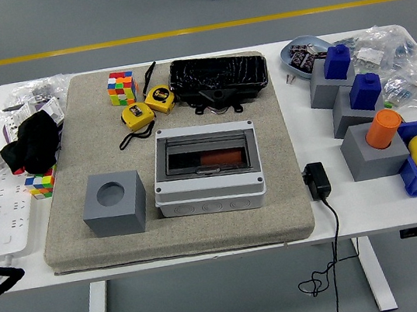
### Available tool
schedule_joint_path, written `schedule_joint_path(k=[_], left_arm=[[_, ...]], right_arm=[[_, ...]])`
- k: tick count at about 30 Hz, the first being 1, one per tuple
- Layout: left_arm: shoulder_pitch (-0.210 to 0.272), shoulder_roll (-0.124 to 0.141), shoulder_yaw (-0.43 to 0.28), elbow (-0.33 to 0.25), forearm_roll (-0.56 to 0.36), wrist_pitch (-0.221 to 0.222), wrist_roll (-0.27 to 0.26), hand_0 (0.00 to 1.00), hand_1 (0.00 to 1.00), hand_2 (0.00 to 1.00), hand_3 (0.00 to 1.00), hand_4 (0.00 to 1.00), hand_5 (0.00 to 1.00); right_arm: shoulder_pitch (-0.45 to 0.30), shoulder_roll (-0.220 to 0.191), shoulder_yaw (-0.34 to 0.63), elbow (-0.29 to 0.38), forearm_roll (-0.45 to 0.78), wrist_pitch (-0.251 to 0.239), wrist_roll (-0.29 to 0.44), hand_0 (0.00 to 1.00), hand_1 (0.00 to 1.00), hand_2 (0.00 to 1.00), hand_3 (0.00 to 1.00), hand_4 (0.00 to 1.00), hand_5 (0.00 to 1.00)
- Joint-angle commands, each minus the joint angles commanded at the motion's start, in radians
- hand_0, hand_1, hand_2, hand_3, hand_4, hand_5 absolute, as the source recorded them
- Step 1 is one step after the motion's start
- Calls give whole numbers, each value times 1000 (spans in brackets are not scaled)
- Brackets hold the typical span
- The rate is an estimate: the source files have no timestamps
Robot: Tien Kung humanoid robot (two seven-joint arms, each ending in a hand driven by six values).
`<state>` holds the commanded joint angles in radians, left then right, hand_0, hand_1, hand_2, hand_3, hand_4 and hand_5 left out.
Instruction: Fetch the battery,place it into the box,close the lid of the box
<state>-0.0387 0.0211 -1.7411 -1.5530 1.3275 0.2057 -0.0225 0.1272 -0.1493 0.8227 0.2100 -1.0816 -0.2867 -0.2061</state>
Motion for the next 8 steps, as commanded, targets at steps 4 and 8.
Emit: schedule_joint_path(k=[4, 8], left_arm=[[3, 0, 3, 2, 2, 1, 0, 872, 895, 883, 838, 998, 998], [3, 0, 5, 2, 6, 3, -1, 872, 895, 883, 838, 998, 998]], right_arm=[[-2, 0, -2, 0, 1, 0, 0, 805, 771, 741, 743, 979, 657], [-3, 1, -2, 0, 1, 1, -1, 805, 771, 741, 743, 979, 657]])
